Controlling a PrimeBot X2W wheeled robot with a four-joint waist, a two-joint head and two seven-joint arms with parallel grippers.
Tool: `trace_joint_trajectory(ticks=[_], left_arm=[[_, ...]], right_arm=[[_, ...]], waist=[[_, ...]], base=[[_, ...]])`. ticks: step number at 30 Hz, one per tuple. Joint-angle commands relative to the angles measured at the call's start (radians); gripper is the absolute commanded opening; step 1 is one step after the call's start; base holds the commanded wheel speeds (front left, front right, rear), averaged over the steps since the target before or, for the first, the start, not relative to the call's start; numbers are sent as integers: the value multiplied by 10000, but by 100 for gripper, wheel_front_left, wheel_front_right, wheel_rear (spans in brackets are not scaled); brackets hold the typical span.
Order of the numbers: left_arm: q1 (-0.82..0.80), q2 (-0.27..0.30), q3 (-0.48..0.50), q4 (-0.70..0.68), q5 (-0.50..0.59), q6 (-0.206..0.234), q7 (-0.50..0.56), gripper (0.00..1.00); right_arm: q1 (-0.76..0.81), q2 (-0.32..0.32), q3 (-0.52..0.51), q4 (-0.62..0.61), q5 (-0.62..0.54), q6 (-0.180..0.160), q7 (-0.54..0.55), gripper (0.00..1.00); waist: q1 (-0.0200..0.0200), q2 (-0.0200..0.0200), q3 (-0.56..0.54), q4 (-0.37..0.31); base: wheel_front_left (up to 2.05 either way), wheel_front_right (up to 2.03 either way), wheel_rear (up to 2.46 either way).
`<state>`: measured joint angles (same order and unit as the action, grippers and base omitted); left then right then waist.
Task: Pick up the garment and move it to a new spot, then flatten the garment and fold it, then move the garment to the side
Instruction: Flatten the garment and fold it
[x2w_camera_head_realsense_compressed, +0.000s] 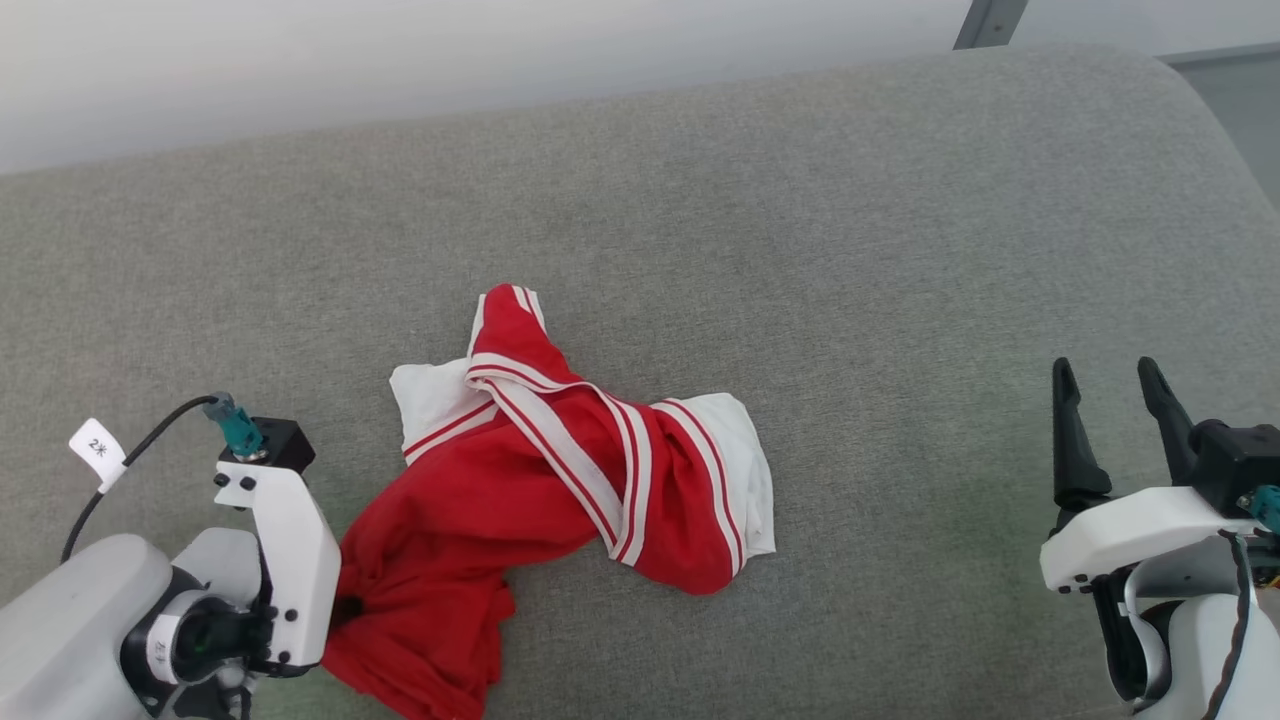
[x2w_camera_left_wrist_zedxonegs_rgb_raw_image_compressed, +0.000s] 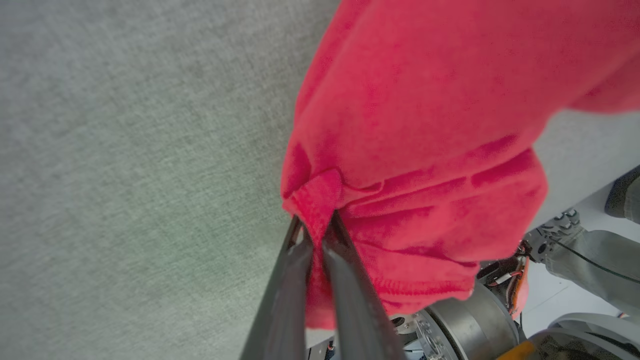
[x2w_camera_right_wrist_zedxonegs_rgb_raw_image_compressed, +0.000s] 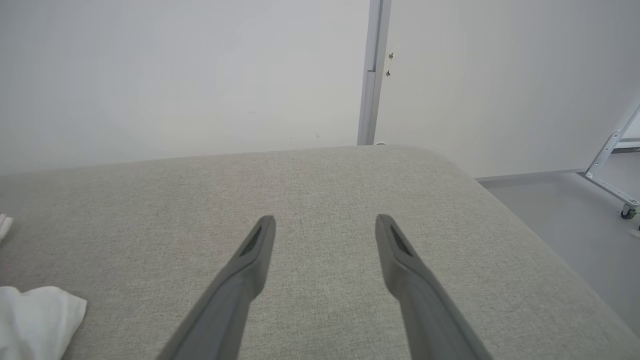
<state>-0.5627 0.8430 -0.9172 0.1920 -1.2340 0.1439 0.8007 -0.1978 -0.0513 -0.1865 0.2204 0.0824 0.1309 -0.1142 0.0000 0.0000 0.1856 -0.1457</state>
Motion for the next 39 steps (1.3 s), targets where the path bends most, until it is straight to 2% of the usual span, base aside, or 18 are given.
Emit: trace_joint_trajectory(ticks=[1, 2, 3, 4, 5, 6, 13, 16, 20, 22, 27, 35, 36, 37, 39], left_arm=[[198, 7, 83, -296, -32, 243, -169, 0], [221, 28, 88, -399, -13, 335, -190, 0], [168, 37, 155, -507, 32, 413, -290, 24], [85, 30, 217, -584, 30, 473, -333, 64], [-9, 58, 252, -688, 21, 477, -293, 96], [-125, 103, 284, -799, 33, 505, -219, 100], [-1358, 508, 523, -1474, 367, 978, 717, 100], [-1823, 530, 543, -1529, 546, 1024, 899, 100], [-2615, 200, 433, -1004, 1265, 661, 648, 100], [-2917, -17, 306, -543, 1649, 346, 441, 100], [-3294, -729, 62, 835, 1930, -226, 40, 100], [-3613, -1483, -637, 2855, 2613, -861, -116, 100], [-3566, -1591, -671, 3144, 2551, -921, -99, 94], [-3516, -1696, -658, 3432, 2447, -951, -81, 0], [-3539, -1822, -691, 3821, 2461, -1079, -151, 0]], right_arm=[[11, 0, 73, -85, 37, -3, 52, 100], [-13, 0, 105, -105, 63, -3, 65, 100], [-40, 0, 131, -114, 80, -3, 77, 100], [-67, -1, 153, -117, 83, -3, 78, 100], [-95, -1, 182, -128, 84, -3, 92, 100], [-117, -1, 222, -153, 91, -3, 104, 100], [-200, -1, 447, -256, 205, -3, 56, 100], [-248, -2, 492, -264, 248, -3, 12, 100], [-397, -1, 645, -221, 340, -3, -57, 100], [-464, -1, 723, -177, 405, -3, -122, 100], [-666, 1, 853, -64, 513, -3, -275, 100], [-828, 1, 891, 49, 631, -3, -396, 100], [-836, -1, 894, 70, 642, -3, -412, 100], [-858, 1, 914, 103, 647, -3, -420, 100], [-887, -1, 912, 137, 635, -3, -443, 100]], waist=[[0, 0, 53, 53], [0, 0, 71, 62], [0, 0, 91, 66], [0, 0, 106, 64], [0, 0, 120, 55], [0, 0, 136, 38], [0, 0, 256, -221], [0, 0, 313, -328], [0, 0, 496, -606], [0, 0, 616, -769], [0, 0, 880, -1111], [0, 0, 1193, -1298], [0, 0, 1216, -1295], [0, 0, 1230, -1286], [0, 0, 1225, -1235]], base=[[0, 0, 0], [0, 0, 0], [0, 0, 0], [0, 0, 0], [0, 0, 0], [0, 0, 0], [0, 0, 0], [0, 0, 0], [0, 0, 0], [0, 0, 0], [0, 0, 0], [0, 0, 0], [0, 0, 0], [0, 0, 0], [0, 0, 0]])
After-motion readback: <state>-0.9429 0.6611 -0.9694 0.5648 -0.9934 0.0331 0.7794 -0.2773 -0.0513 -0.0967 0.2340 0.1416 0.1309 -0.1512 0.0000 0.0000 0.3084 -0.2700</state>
